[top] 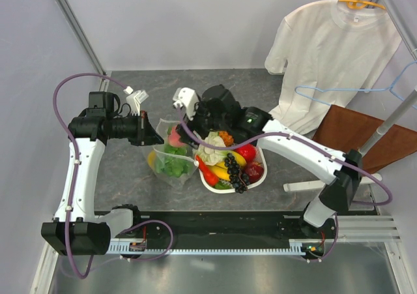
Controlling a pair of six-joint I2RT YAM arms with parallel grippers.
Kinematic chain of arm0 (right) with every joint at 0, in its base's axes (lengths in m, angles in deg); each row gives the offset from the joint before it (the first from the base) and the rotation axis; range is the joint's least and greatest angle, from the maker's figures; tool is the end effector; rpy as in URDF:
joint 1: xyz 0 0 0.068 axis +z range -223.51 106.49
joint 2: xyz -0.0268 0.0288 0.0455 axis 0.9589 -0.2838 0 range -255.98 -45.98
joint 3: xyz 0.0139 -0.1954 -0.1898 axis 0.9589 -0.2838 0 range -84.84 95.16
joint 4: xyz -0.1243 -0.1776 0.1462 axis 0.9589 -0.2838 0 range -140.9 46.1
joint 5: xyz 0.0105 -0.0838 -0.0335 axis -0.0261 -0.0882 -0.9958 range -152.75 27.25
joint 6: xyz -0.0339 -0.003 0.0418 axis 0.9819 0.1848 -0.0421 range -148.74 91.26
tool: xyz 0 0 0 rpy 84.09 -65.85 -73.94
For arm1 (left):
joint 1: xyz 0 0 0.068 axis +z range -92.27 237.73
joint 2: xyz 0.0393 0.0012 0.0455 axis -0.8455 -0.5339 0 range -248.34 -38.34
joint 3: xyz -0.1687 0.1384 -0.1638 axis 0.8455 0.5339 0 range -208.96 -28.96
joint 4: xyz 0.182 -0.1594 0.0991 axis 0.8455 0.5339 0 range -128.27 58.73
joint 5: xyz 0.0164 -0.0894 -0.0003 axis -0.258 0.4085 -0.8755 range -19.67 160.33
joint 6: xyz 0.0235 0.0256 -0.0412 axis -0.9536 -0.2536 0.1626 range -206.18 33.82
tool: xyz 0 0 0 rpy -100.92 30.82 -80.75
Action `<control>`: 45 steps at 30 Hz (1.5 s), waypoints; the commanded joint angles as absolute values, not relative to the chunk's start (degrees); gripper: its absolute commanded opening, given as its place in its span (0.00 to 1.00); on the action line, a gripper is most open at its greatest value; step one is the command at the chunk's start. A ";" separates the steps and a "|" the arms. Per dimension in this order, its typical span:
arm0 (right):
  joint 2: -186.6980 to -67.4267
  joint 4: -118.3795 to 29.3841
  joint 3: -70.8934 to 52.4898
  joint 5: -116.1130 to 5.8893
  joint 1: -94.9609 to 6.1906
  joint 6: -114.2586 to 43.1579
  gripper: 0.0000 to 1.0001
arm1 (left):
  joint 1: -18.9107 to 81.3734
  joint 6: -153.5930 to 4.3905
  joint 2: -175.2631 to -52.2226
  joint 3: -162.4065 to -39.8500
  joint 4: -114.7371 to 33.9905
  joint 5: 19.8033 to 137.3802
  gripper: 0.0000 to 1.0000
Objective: Place the food in the zip-top bag and seal the zipper
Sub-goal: Place the fake fruit in the zipper food storage bag, then adjust the zipper food storage bag at the center of the board.
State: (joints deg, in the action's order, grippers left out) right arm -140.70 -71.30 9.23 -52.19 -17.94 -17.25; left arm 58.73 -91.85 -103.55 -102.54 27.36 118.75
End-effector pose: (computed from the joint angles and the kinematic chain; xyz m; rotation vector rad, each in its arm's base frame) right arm 0.2114 0.3201 0.3825 -1.2662 1.6986 0.6578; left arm 0.1962 -0.0231 0.3661 0.4052 2.3323 -1.0132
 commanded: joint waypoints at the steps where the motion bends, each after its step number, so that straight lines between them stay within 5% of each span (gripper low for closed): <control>1: -138.18 -75.45 5.52 -48.00 -24.54 -24.42 0.87 | 58.70 -92.16 -101.88 -104.81 25.10 122.36 0.02; 10: -140.37 -74.76 1.38 -41.14 -28.95 -32.07 0.55 | 58.70 -91.72 -101.44 -104.72 24.66 122.19 0.02; 23: -142.57 -71.41 0.51 -31.73 -29.48 -37.96 0.52 | 58.79 -91.89 -100.83 -104.02 24.57 122.27 0.02; 25: -143.27 -71.41 0.77 -32.25 -29.57 -37.97 0.39 | 58.79 -91.81 -100.65 -104.02 24.49 122.62 0.02; 26: -143.36 -71.59 0.94 -32.69 -29.57 -37.79 0.27 | 58.79 -91.81 -100.56 -104.02 24.48 122.54 0.02; 27: -143.10 -71.76 1.21 -33.04 -29.57 -37.61 0.04 | 58.70 -91.81 -100.48 -104.02 24.48 121.84 0.02; 28: -142.75 -72.20 1.82 -33.39 -29.57 -37.79 0.00 | 58.70 -91.81 -100.21 -104.02 24.48 121.14 0.02; 33: -138.72 -70.72 6.47 -30.86 -29.39 -43.40 0.00 | 58.70 -90.14 -100.39 -103.67 23.52 106.58 0.02; 45: -140.63 -73.17 12.02 -32.76 -26.49 -43.17 0.00 | 58.35 -91.80 -100.56 -104.21 23.78 102.34 0.02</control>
